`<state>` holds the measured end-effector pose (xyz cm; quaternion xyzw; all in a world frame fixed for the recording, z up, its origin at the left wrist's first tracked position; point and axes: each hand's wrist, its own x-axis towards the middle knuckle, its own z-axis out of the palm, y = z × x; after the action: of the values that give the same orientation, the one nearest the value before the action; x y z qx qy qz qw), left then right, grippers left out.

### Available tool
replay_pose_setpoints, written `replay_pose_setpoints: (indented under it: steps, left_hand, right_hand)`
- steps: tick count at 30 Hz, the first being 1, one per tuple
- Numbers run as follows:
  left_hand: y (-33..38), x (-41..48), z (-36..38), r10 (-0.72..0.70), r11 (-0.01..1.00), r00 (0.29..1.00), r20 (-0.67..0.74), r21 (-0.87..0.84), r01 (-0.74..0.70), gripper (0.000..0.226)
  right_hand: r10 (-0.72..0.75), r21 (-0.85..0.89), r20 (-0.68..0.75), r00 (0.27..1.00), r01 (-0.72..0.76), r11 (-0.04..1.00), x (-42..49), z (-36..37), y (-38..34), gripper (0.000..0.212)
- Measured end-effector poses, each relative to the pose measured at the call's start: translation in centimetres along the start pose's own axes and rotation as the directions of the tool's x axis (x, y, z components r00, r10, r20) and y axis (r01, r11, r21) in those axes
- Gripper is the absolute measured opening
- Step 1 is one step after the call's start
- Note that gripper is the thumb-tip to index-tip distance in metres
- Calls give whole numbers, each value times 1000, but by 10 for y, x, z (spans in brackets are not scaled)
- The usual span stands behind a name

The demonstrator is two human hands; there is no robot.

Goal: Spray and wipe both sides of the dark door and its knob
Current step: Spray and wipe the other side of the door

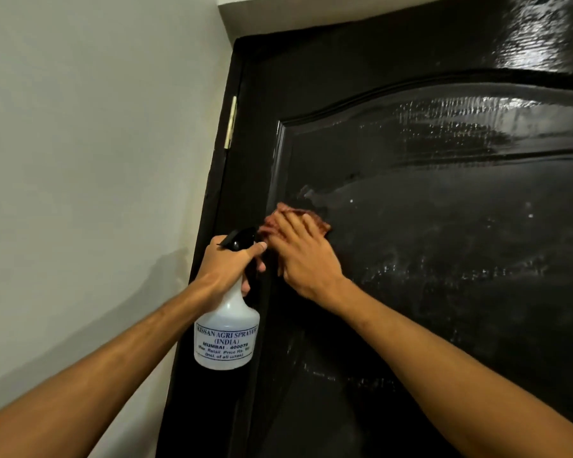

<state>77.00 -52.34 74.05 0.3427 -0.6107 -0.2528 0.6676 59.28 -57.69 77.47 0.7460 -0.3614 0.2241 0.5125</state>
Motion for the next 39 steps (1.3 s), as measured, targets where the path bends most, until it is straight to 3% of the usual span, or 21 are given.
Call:
replay_pose_setpoints:
  steps: [2,3,6,8,12,18,22,24,26,29,34,39]
  left_hand:
    - [5,4,1,5,1000,1000,8,3,-5,20]
    - [14,10,3,18,1000,1000,19,3,-18,19]
    - [29,24,4,25,999,999,22,28,-26,19]
    - [39,35,1,37,999,999,12,39,-37,21]
    - [50,53,-3,53,998,999,3,43,-53,20]
    - [60,75,-11,50,998,998,-29,51,-48,19]
    - [58,82,-17,49,998,998,-38,50,-47,16]
    - [58,83,-20,52,996,998,-19,68,-51,15]
    - [65,92,-20,70,994,998,2,81,-70,16]
    - [82,102,-16,99,992,995,4,84,-99,19]
    - [106,113,5,131,990,991,39,39,-133,16]
    - [107,105,24,105,993,992,76,46,-108,22]
  right_hand:
    - [-107,1,58,993,107,994,-2,3,1,72]
    - [-89,3,34,995,89,996,5,-6,14,72]
    - [130,3,-94,987,-130,991,33,-32,56,68]
    - [194,-2,-91,977,-195,981,38,-36,65,67]
    - [-70,-12,26,997,70,997,29,-22,50,66]
    - [132,6,-45,990,-132,991,75,-46,73,81]
    - [-68,-89,39,997,71,993,78,-25,44,63]
    - [-85,-95,-3,996,84,992,91,-29,55,64]
    - [7,-102,-101,995,-17,995,120,-47,83,63]
    - [152,-88,-128,980,-164,982,143,-68,102,60]
    - [26,-69,-166,986,-38,997,109,-50,98,61]
    - [337,-23,-285,897,-358,933,82,-75,150,55]
